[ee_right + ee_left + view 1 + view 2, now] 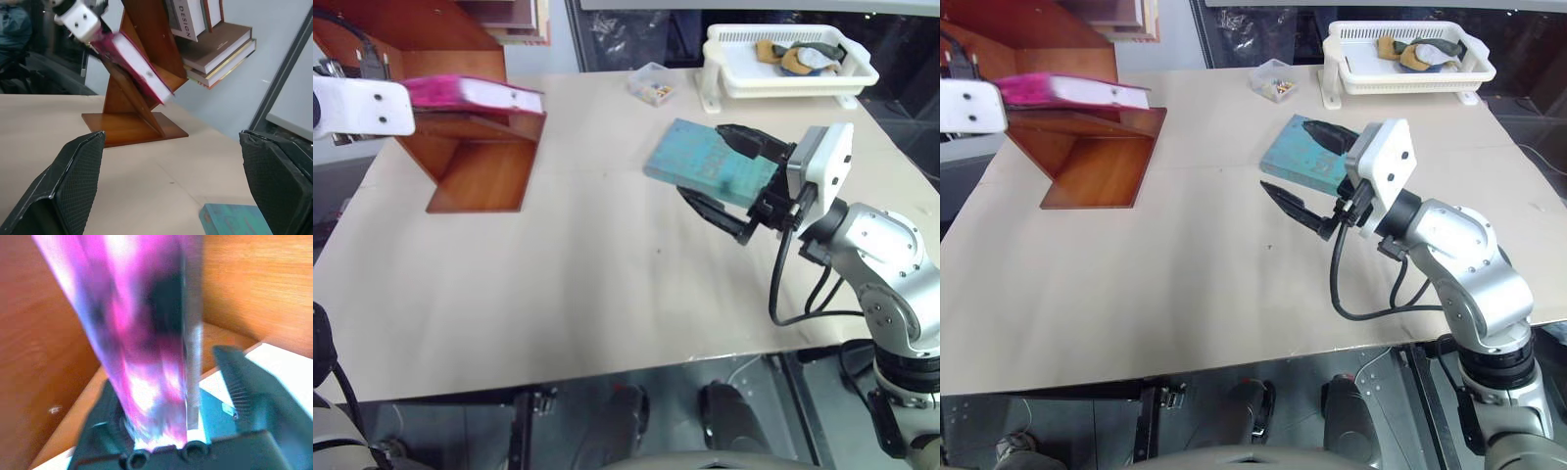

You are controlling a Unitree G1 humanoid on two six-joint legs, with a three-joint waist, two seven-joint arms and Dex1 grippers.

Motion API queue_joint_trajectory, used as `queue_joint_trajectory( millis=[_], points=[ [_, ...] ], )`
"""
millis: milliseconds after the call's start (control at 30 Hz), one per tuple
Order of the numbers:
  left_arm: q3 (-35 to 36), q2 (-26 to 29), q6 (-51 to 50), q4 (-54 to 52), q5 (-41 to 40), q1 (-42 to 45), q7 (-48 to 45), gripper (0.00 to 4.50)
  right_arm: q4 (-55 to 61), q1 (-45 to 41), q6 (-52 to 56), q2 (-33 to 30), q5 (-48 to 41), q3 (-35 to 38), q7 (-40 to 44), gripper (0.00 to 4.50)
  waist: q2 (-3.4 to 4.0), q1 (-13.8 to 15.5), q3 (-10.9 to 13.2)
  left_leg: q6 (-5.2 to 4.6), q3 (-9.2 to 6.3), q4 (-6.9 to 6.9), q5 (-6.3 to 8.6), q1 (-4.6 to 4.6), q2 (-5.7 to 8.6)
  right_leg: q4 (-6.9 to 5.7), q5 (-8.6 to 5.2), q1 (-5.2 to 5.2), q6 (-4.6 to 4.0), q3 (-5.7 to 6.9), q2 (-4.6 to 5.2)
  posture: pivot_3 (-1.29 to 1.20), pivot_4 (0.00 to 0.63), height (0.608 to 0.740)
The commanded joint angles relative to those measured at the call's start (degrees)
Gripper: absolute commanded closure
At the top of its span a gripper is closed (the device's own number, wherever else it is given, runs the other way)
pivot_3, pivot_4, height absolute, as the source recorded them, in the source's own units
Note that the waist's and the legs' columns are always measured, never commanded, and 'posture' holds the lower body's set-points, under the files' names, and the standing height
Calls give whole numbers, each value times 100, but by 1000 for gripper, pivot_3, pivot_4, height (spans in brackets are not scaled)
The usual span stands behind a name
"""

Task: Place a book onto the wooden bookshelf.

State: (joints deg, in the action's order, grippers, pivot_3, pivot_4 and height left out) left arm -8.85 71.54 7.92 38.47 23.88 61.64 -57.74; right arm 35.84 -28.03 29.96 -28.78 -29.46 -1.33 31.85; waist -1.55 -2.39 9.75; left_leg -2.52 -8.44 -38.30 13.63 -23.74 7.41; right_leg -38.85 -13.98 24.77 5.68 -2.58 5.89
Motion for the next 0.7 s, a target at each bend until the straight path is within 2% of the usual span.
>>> queue_joint_trajectory(
  millis=[33,133,200,267,333,433,533,567,600,700],
  points=[
    [748,177,73,-196,-836,45,-136,403,316,89,40,27,-78,124,-144,0,-1,-3,0,5,2,0,-3,-3,0,2,0,3,0,0,1,0,150,740],
    [1370,179,-196,-109,-1727,42,-466,403,343,157,81,25,-144,136,-162,0,0,-13,0,4,8,1,-2,-7,1,7,0,6,-1,3,8,0,150,740],
    [1782,244,-432,-279,-2425,-300,-1114,403,351,189,94,13,-164,152,-163,0,1,-27,0,4,9,2,-1,-7,1,7,0,6,-1,4,9,0,150,740],
    [2583,319,-1227,-635,-3310,-977,-1745,403,381,272,155,-30,-214,189,-164,0,5,-41,0,4,12,4,-1,-3,1,4,0,6,-1,4,9,0,150,740],
    [3524,210,-2571,-1511,-4245,-1895,-2138,403,468,432,284,-133,-236,194,-174,0,9,-69,1,3,15,5,-1,1,0,1,0,6,-1,0,9,0,150,740],
    [4289,-600,-4254,-3480,-5389,-3214,-1591,403,612,684,611,-355,-195,221,-279,0,9,-2,2,2,6,1,0,-1,-3,7,-1,3,-2,8,10,0,150,740],
    [4067,-1958,-4987,-5172,-6197,-3909,-383,403,739,1030,904,-452,24,248,-623,0,28,135,-12,-2,7,-5,3,9,-2,15,7,-16,-10,8,15,0,150,740],
    [3867,-2374,-5092,-5572,-6326,-4069,-51,180,765,1129,945,-443,48,291,-709,0,23,172,-15,-3,10,-10,4,10,-1,6,6,-16,-11,8,17,0,150,740],
    [3718,-2702,-5185,-5868,-6450,-4189,212,180,795,1217,947,-458,59,321,-724,0,21,185,-16,-2,6,-7,4,8,-2,14,11,-17,-12,11,15,0,150,740],
    [3032,-3306,-4860,-6268,-6094,-4589,637,180,1068,1730,1014,-651,260,398,-815,0,15,185,-19,0,13,-11,3,6,-1,8,13,-18,-13,5,16,0,150,740]
  ],
)
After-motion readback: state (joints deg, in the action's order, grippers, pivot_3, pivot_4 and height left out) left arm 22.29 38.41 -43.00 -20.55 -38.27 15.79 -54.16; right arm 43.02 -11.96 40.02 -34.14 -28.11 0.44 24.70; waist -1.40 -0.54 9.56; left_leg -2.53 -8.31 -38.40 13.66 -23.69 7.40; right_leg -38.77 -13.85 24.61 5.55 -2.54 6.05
